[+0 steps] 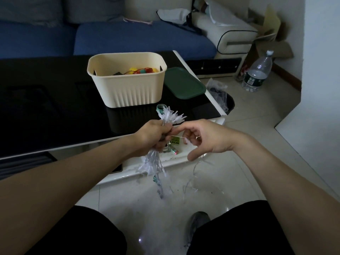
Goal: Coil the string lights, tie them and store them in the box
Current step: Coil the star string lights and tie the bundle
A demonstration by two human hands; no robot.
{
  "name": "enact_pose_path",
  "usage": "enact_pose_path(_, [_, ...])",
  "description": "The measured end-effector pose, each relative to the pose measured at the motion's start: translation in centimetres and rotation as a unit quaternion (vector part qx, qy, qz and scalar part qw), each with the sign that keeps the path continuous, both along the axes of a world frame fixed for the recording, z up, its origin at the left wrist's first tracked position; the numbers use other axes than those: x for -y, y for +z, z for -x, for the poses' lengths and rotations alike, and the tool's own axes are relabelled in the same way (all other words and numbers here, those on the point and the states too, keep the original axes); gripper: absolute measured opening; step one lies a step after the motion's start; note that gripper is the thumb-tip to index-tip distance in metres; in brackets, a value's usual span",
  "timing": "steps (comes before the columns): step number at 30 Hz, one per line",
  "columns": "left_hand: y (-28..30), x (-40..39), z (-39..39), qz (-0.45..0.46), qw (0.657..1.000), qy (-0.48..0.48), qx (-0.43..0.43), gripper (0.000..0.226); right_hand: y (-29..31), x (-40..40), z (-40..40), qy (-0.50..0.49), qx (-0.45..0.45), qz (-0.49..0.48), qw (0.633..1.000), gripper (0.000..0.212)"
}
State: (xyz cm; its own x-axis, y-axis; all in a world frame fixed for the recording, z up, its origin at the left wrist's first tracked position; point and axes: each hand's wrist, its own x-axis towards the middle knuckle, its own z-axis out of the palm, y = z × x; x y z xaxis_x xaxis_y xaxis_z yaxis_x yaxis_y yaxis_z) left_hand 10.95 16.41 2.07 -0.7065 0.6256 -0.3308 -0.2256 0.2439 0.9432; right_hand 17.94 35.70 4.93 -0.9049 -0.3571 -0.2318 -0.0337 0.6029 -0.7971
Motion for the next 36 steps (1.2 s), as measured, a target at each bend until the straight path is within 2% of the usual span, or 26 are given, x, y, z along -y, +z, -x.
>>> enact_pose_path(4, [0.1,-0.3,-0.4,-0.024,0.999,0.002,0.037,0.039,-0.3,1.5,0.1,-0.096,-0.109,0.083,0.986,0.007])
enact_pose_path(6, [0.2,-0.5,-0.6,-0.037,0.998,0.006,0.056,0.034,-0.5,1.5,0.2,-0.149,-0.115,0.117,0.975,0.009])
enact_pose_path(10, [0.2,-0.8,-0.3,-0.053,0.994,0.064,0.073,0.018,-1.3,0.3,0.2,-0.171,-0.001,0.137,0.976,0.009])
enact_pose_path(12, [0.1,-0.8,-0.1,-0.05,0.995,0.058,0.056,0.017,-1.6,0.2,0.2,-0.2,0.025,0.158,0.967,0.01])
enact_pose_path(16, [0.0,-1.0,-0.7,-0.029,1.0,0.0,0.008,0.033,-1.5,0.7,0.2,-0.276,0.009,0.186,0.943,0.021])
enact_pose_path(21, [-0.4,-1.6,-1.5,-0.006,0.998,0.001,-0.062,0.034,-1.7,2.4,0.8,-0.355,-0.015,0.19,0.915,0.035])
enact_pose_path(25, [-0.4,-1.6,-2.0,0.014,0.993,-0.032,-0.115,0.04,-2.2,3.6,1.3,-0.368,-0.037,0.135,0.919,0.042])
enact_pose_path(28, [-0.7,-1.6,-1.6,0.013,0.994,0.001,-0.109,0.041,-2.3,4.3,1.4,-0.35,-0.077,0.078,0.93,0.05])
enact_pose_path(30, [-1.0,-1.5,-1.1,0.026,0.992,0.042,-0.116,0.042,-2.4,4.7,1.5,-0.328,-0.088,0.05,0.939,0.043])
enact_pose_path(32, [-1.1,-1.4,-0.7,0.036,0.988,0.079,-0.131,0.041,-2.4,5.1,1.5,-0.327,-0.106,0.043,0.938,0.022])
enact_pose_path(33, [-1.0,-1.4,-0.7,0.036,0.986,0.093,-0.137,0.041,-2.3,5.3,1.4,-0.345,-0.125,0.047,0.929,0.014])
enact_pose_path(36, [-0.8,-1.5,-0.7,0.019,0.983,0.122,-0.132,0.043,-1.8,5.4,1.3,-0.407,-0.173,0.099,0.892,0.009])
